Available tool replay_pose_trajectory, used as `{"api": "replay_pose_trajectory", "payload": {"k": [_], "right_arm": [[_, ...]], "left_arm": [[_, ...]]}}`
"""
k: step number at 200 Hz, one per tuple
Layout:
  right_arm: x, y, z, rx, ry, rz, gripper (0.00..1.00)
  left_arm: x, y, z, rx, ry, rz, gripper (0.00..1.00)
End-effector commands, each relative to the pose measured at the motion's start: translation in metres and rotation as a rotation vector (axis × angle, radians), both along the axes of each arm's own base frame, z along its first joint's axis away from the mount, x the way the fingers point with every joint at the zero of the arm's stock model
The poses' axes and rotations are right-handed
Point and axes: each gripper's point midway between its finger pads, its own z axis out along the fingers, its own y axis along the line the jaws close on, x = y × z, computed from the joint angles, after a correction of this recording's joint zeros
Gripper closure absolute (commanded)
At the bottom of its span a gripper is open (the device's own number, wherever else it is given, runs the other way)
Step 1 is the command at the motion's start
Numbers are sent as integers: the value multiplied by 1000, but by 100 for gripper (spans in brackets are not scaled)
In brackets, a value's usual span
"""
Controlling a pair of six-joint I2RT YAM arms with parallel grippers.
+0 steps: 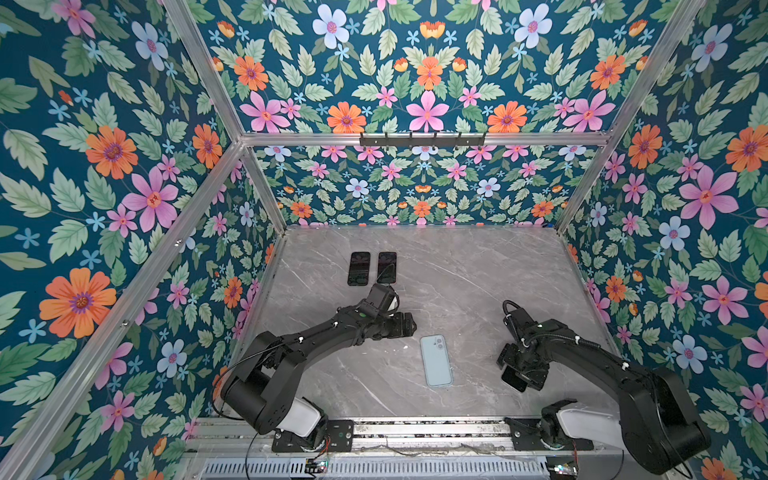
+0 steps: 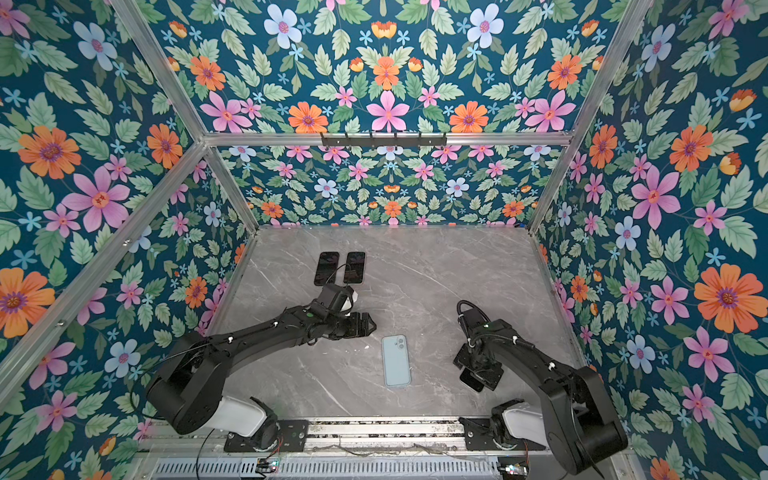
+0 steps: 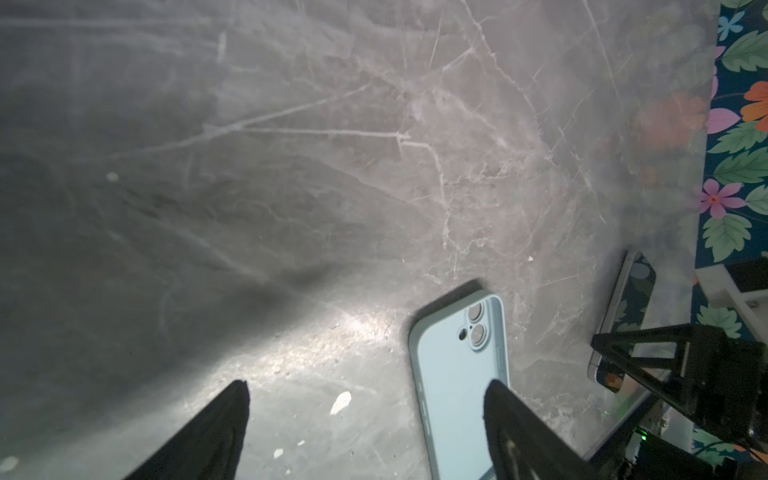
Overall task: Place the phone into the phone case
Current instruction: 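Carry the black phone over the blue case while the left gripper holds it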
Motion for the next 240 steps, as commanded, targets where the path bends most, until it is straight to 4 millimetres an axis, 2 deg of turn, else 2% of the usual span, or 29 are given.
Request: {"api": "replay_pose_trajectory", "payload": {"k": [1,45,80,102,140,201,220,223,240], "right_arm": [[-3,-2,-3,-40,43,61,20],[7,23,-5,62,-23,163,32],[4,44,-1,84,-44,264,38],[8,67,10,93,-85,381,40],[11,118,23,168,-136,587,46],[8,162,6,154,-40,778,50],[9,176,10,149,-51,836,51],[7,177,3,138,-26,844,51],[7,192,2,134,-26,885,51]], "left_arm": [[1,-2,2,-20,2,17,10],[-9,-2,-3,-22,49,29,10],[-13,-1,-8,-16,76,37,11],[-17,2,-8,-14,85,42,11],[-25,15,-8,19,92,64,11],[-26,36,-3,13,89,114,11],[-26,39,-2,7,90,125,11],[-27,39,-2,5,90,124,11],[-28,39,-2,-11,92,127,12]]}}
